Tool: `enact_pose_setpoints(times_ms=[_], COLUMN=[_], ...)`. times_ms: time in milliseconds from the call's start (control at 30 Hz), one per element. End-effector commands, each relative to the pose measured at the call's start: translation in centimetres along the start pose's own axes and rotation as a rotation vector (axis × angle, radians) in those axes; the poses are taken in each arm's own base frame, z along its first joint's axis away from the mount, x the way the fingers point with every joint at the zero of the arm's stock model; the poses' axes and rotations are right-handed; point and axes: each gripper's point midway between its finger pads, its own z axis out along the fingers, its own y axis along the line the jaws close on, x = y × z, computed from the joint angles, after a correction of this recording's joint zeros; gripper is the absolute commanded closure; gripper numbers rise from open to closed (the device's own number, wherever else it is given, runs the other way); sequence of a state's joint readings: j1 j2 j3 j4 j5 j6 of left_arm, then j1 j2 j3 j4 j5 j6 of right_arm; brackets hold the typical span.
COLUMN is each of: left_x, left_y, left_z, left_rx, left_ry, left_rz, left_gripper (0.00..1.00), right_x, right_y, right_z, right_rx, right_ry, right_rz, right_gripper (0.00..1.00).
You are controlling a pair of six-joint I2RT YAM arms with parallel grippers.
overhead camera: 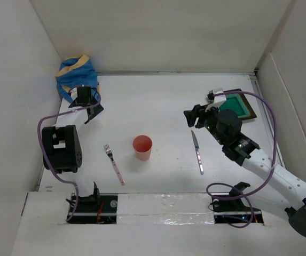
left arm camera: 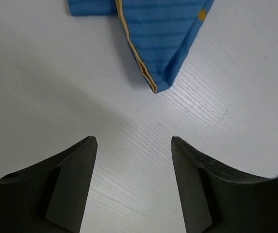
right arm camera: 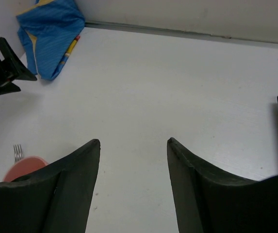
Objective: Set the dinner table for one person
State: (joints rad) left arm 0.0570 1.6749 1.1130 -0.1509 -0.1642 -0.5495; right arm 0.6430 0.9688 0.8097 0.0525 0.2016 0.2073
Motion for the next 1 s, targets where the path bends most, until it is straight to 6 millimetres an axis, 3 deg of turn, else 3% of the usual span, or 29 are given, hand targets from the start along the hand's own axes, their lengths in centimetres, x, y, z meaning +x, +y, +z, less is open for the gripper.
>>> enact_pose_setpoints(times_ms=[0,167,333,500,533,600,700,800,933,967], left_x=[-1.5,-2.0,-1.8,-3.3,-4.4,-4.0,-4.3,-4.3,-4.0,-2.7], left_y=[-0.2,-0.2,1.7,0.0,-0.9,-1.2,-2.2,-3.2,-3.2,-2.3], left_z=[0.7,2.3,4.3,4.6,4.6,5.4,5.2,4.3,4.3,5.3], left_rx=[-0.031,-0.066,-0.181,-0.113,-0.090,-0.095,-0.045,0.049,0.059,0.006], left_ry=[-0.038,-0.074,-0.130,-0.174,-0.187,-0.156,-0.153,-0.177,-0.177,-0.127], left_rz=[-0.009,-0.102,-0.185,-0.235,-0.248,-0.251,-0.253,-0.264,-0.243,-0.218], left_gripper=[0.39,0.38,0.39,0.40,0.40,0.41,0.48,0.62,0.53,0.51], right_x=[-1.5,-1.2,-0.8,-0.2,-0.2,-0.1,0.2,0.3,0.8,0.9], right_y=[0.4,0.8,1.3,1.9,1.9,1.9,2.0,1.9,2.0,2.0], right_z=[0.1,0.2,0.4,0.7,0.8,0.9,1.1,1.3,1.6,1.7], right_rx=[-0.009,-0.029,-0.058,-0.093,-0.094,-0.093,-0.098,-0.093,-0.095,-0.095], right_ry=[-0.057,-0.047,-0.029,-0.012,-0.010,-0.006,0.001,0.006,0.020,0.025], right_rz=[0.005,0.000,-0.006,-0.011,-0.014,-0.013,-0.018,-0.022,-0.025,-0.026], right_gripper=[0.37,0.36,0.36,0.36,0.36,0.36,0.36,0.36,0.36,0.36])
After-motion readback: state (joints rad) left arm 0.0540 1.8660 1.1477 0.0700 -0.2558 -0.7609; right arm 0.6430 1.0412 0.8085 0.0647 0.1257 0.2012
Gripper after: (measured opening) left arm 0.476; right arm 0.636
